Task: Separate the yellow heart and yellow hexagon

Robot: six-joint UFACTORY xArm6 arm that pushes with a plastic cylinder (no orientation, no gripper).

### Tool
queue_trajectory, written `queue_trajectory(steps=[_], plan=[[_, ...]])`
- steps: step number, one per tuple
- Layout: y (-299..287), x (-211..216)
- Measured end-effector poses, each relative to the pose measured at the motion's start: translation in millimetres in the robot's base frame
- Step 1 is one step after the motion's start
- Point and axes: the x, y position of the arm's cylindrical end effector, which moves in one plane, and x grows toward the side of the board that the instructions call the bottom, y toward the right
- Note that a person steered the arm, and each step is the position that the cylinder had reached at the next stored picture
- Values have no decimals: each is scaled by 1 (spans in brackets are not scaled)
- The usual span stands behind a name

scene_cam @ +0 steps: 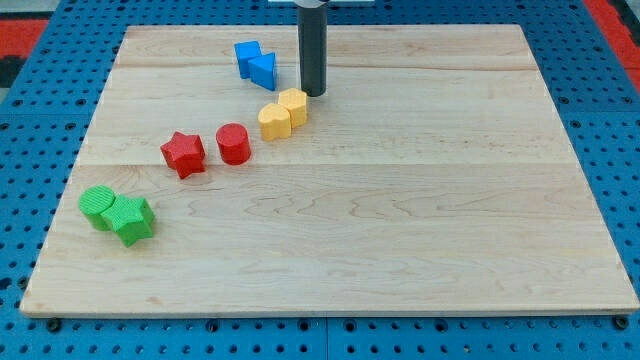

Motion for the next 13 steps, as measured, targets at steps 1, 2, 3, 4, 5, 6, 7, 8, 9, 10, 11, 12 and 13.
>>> queue_trajectory(steps=[1, 2, 3, 4, 5, 6, 7, 8, 9, 10, 11, 12, 13], plan=[[0, 0], [-1, 0], [-1, 0], [0, 0], [2, 0], [5, 0], [13, 0], [23, 9], [25, 43], [11, 49], [-19, 49], [-28, 49], [-28, 45]])
